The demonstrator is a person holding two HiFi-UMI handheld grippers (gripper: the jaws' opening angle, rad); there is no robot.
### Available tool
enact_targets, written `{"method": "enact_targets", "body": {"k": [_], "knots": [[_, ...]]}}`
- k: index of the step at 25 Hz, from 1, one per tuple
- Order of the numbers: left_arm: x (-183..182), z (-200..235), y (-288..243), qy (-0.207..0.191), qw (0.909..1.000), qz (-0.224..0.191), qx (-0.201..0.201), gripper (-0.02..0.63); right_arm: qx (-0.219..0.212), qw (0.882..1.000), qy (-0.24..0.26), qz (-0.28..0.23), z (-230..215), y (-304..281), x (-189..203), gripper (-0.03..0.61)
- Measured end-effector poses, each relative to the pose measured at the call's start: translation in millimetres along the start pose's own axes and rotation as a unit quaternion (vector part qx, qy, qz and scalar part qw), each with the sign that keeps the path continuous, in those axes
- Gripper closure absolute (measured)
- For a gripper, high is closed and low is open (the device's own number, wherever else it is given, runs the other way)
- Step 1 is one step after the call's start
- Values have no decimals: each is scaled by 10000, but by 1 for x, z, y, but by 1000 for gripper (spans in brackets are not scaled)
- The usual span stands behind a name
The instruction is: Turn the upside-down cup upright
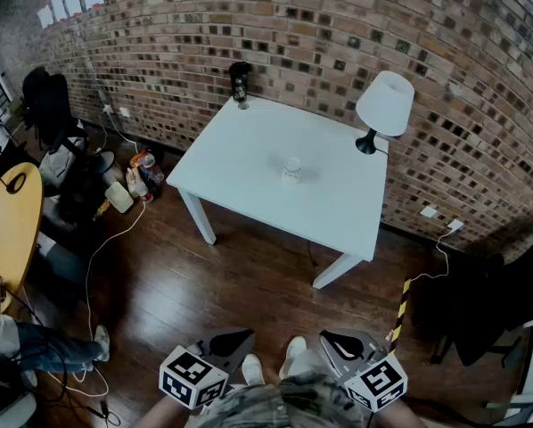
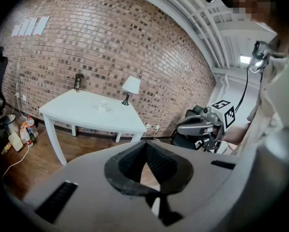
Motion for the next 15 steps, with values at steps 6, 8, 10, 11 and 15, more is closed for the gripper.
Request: {"method": "enact_targets", "body": {"k": [6, 8, 10, 11, 15], "knots": [[-59, 67, -64, -198, 9997, -58, -114, 609, -122, 9999, 65, 49, -67, -58, -11, 575], [-85, 89, -85, -263, 9992, -5, -307, 609, -163, 9999, 48, -18, -98, -74, -23, 577], [-113, 112, -109, -352, 9982, 77, -470, 607, -172, 9998, 2, -110, -132, -88, -38, 575], [-129, 124, -120, -422, 9977, 117, -526, 607, -171, 9997, -33, -167, -149, -96, -46, 577], [-181, 173, -172, -763, 9941, 525, -562, 520, -158, 9993, -153, -318, -209, -125, -67, 575]]}}
Point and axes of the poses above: the fingertips, and each gripper's own axes: y backward along the fingers, z to its left, x out of its underside, the point moved 5 cm from there along y, backward along the fingers, and after that the axes turned 8 degrees about x, right-handed, at the moved point
